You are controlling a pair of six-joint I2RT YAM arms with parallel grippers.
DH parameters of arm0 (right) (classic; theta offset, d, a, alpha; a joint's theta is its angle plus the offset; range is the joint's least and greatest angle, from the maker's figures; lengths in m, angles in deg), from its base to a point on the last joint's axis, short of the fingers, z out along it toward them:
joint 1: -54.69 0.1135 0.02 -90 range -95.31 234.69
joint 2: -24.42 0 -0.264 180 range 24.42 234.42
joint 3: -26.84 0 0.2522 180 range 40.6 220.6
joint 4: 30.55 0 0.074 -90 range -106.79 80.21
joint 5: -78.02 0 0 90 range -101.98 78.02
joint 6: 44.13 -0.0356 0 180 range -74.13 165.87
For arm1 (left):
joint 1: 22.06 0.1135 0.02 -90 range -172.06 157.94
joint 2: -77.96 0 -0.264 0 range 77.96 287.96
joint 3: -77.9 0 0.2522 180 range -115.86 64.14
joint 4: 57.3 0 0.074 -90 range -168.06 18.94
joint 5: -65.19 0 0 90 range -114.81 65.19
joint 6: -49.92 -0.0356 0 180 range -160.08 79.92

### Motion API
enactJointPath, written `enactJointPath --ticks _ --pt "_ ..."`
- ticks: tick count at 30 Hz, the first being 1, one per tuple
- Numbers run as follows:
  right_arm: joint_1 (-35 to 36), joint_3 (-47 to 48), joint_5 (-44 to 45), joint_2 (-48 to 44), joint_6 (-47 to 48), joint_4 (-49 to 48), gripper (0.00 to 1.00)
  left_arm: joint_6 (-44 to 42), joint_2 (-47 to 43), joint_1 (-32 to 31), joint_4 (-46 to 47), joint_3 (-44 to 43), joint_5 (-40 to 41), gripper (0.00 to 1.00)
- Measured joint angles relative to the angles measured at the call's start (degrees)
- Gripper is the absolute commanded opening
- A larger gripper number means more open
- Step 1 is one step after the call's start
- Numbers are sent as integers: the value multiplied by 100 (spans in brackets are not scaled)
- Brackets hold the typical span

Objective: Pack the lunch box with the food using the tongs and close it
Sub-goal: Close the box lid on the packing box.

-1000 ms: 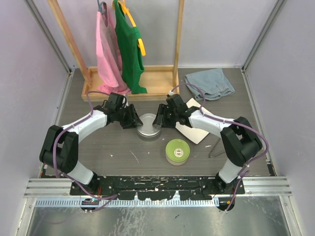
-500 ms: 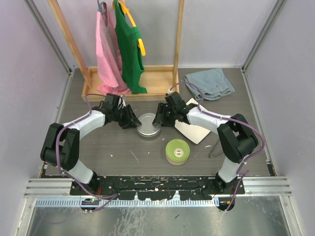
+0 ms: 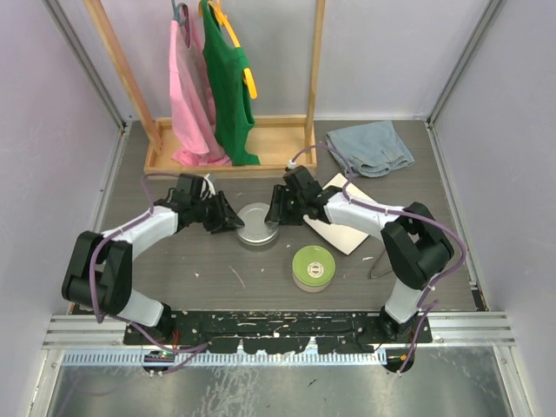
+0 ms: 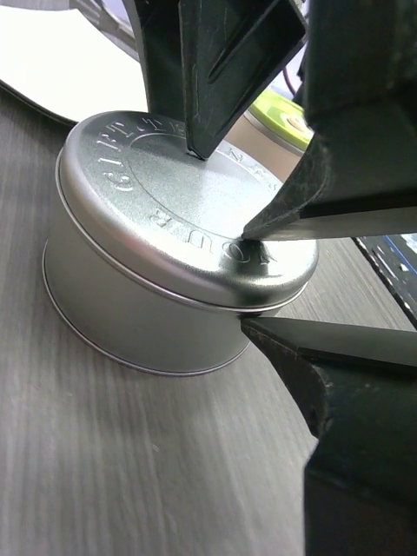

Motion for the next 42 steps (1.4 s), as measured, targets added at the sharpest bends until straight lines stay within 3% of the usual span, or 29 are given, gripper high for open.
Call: enactJointPath --ticks 5,11,18,23,26,33,35,36,40,42 --pt "555 2 240 -55 17 15 49 -240 -813 2 -616 389 396 25" --pt "973 -140 240 -205 -48 57 59 -258 -1762 -83 -1355 796 769 49" --pt "859 28 -105 -90 -26 151 65 -341 -1698 -173 -1744 472 839 64" --pt "494 317 -415 52 -31 83 64 -420 -1145 -103 -1679 -177 765 66" --pt "341 442 -533 254 -33 -9 58 -455 -837 -46 -1593 -293 715 65" --pt "275 400 -861 623 -179 -479 36 -579 -264 116 -1290 -127 269 38" --pt "214 293 -855 577 -205 -667 30 -608 -278 170 -1110 -37 149 36" --pt "175 238 -835 544 -229 -785 30 -608 -289 188 -1025 13 111 36" --pt "175 214 -754 509 -203 -931 51 -522 -380 146 -811 153 -70 43" --pt "208 219 -752 509 -131 -796 55 -498 -428 103 -780 192 -79 49"
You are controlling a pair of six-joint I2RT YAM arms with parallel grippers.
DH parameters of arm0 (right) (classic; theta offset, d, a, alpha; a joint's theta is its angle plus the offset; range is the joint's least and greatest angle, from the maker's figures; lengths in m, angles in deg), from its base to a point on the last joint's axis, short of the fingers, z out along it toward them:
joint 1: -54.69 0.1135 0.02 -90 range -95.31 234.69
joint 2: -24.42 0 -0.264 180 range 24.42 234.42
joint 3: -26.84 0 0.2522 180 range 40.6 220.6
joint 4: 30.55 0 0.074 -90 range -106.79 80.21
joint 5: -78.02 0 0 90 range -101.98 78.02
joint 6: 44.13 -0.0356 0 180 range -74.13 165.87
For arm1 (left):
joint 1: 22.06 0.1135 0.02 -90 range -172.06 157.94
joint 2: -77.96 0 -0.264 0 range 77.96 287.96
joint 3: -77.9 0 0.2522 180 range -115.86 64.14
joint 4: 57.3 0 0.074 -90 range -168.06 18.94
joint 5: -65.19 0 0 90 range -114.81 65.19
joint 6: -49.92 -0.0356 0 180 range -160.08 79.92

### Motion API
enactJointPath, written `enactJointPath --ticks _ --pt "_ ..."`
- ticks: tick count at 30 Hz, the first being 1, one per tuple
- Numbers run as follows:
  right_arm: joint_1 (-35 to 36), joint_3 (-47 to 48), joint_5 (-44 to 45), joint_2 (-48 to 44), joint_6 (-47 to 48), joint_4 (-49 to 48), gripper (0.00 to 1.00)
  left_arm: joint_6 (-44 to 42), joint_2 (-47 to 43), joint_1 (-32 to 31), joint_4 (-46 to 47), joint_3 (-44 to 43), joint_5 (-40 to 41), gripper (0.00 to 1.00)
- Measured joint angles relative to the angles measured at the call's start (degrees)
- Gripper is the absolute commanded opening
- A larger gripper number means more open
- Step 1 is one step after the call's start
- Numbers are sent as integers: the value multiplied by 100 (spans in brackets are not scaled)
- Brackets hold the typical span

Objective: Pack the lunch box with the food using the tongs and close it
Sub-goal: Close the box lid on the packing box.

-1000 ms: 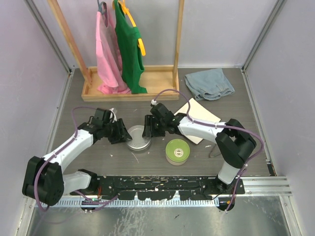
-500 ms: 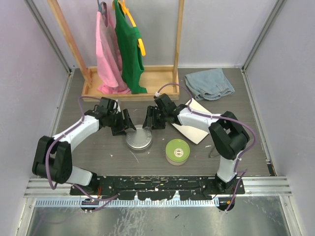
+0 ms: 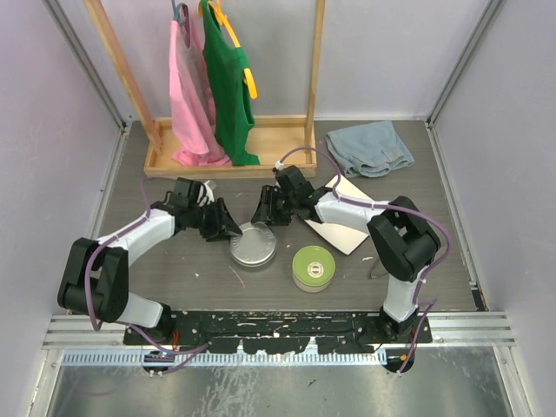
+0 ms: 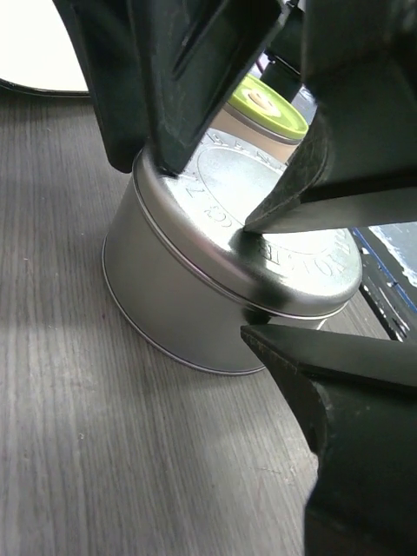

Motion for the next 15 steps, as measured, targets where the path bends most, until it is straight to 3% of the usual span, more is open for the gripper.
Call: enactJointPath --ticks 5,10,15 --pt "111 11 66 -249 219 654 62 96 -245 -68 -205 81 348 65" --pt "162 -201 81 -833 337 1036 62 120 -708 -72 -647 210 662 72" --pt "160 -605 -136 -1150 483 1099 53 256 -1419 -72 -807 385 573 74"
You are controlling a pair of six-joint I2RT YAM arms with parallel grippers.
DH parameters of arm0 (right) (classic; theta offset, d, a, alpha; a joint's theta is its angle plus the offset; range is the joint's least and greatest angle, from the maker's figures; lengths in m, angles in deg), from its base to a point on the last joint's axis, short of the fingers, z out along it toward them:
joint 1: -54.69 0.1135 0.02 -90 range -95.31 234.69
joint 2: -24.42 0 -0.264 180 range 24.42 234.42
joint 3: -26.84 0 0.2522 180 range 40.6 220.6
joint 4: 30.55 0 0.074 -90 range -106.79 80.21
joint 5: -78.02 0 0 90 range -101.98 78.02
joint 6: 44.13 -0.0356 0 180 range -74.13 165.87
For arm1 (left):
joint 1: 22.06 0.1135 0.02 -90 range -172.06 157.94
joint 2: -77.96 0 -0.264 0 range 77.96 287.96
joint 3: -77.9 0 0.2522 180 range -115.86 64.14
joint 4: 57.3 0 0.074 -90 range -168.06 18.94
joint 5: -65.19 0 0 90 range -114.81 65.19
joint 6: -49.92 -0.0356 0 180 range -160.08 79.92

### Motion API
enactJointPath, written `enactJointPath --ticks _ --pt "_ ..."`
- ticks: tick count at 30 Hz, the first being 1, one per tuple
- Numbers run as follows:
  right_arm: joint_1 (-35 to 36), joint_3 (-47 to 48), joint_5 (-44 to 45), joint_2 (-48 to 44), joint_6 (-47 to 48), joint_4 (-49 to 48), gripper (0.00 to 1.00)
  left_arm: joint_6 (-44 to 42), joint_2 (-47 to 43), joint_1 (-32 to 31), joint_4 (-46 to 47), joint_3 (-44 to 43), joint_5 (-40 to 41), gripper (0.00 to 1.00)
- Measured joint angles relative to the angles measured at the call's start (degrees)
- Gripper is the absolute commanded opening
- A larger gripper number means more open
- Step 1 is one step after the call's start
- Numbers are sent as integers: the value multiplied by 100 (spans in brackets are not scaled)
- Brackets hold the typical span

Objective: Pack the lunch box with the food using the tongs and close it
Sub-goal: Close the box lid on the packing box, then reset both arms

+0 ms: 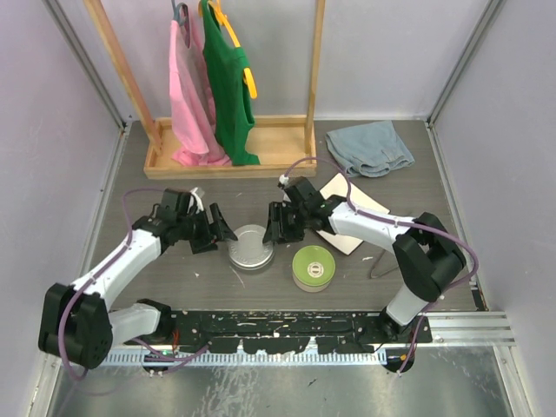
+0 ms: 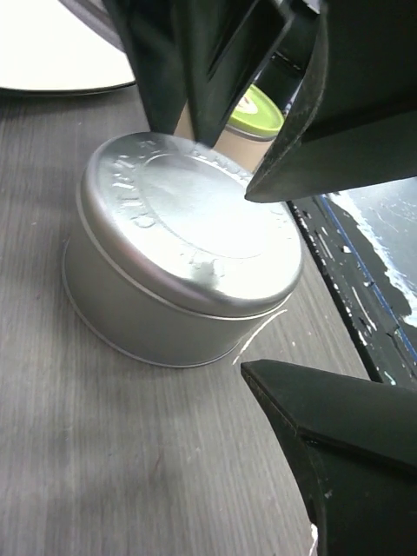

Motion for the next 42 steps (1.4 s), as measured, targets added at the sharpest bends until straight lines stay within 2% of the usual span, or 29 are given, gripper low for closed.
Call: enactJointPath --ticks 4,9,15,20,22,29,31,33,36,38,40,42 --pt "0 -282 -267 94 31 11 42 151 -426 0 11 358 -190 68" --pt "-9 -306 -444 129 4 -190 28 275 -474 0 -24 732 -269 56" --pt "2 -435 -549 125 -179 -595 23 341 -501 0 -13 833 -358 38" --pt "85 -457 -396 109 -282 -691 26 444 -638 7 15 905 -363 36" --pt "138 -466 -236 33 -295 -688 33 470 -804 4 -35 933 -245 47" --pt "280 -605 925 -846 -129 -238 63 382 -1729 -20 -903 568 846 62" --pt "251 -603 1390 -1279 -44 -96 67 291 -1910 -22 -1161 245 1167 66" --pt "216 -599 2083 -1810 59 74 78 184 -2052 -20 -1373 -111 1504 76" --pt "125 -586 3254 -2535 229 378 90 4 -2236 -20 -1611 -527 2000 91" --pt "-26 -590 4013 -2977 339 605 94 -107 -2315 -20 -1775 -706 2295 99" --pt "-367 -627 4468 -3362 452 745 96 -286 -2326 -15 -1976 -907 2612 98" --pt "-1093 -719 4629 -3788 586 859 96 -483 -2258 50 -2140 -1137 2887 98"
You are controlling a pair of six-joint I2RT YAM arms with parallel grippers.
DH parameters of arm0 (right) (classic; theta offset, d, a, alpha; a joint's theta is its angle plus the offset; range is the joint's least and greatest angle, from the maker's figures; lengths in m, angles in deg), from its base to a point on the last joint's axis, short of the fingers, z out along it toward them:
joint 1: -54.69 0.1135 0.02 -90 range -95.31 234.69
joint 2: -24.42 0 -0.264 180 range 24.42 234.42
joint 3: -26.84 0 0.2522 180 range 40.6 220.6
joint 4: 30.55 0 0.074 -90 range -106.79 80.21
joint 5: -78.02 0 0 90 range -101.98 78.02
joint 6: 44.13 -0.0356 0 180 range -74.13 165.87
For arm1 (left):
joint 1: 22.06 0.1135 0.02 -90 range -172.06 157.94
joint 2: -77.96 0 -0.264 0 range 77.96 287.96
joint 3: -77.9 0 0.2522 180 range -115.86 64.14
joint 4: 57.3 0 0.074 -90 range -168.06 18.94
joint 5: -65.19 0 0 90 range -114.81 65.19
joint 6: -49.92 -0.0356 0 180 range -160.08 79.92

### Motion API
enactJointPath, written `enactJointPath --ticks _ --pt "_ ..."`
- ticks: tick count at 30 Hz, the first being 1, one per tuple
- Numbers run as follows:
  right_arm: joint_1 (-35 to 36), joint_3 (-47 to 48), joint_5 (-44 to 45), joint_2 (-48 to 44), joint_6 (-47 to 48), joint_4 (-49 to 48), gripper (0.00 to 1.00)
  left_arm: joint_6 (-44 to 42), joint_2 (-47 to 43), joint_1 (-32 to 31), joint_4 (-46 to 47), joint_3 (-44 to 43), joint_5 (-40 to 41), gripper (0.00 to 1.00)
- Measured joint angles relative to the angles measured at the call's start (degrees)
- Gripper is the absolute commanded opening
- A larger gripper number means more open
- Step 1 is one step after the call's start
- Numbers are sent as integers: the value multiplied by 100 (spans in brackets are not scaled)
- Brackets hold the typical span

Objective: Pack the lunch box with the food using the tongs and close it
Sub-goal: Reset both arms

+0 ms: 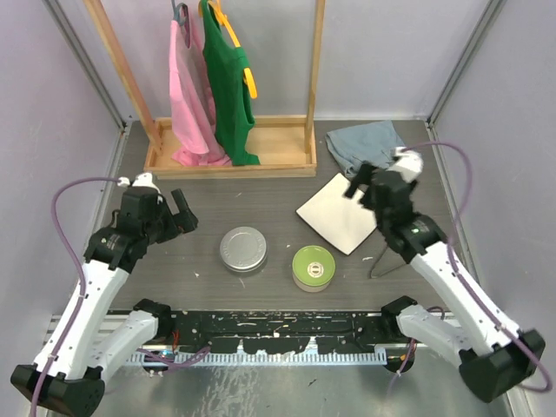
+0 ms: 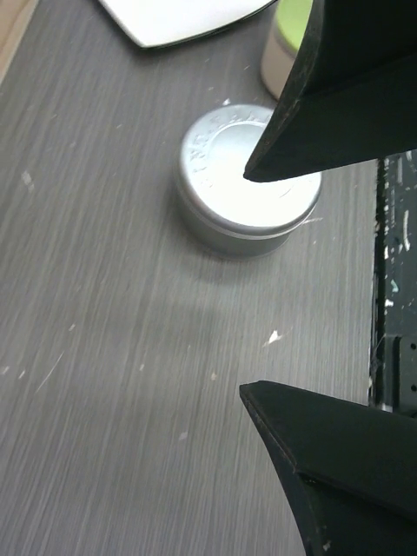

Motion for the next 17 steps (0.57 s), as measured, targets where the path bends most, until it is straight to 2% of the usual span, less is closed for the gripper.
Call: enactJointPath --ticks 4,6,9,14,17 --pt "-1600 -22 -164 -544 337 175 100 -431 251 682 -243 -490 81 98" --pt "-1985 151 -350 -688 599 437 100 -612 378 1303 -369 -787 -33 98" --pt "-2048 793 -743 -717 1025 761 100 -872 514 1840 -645 -1423 -37 98" --pt "-2041 2385 -1156 -730 1565 1071 100 -1182 529 1880 -881 -2603 103 98" --pt "-2041 2732 -1193 -844 1687 1036 100 -1235 459 1880 -863 -3025 136 98"
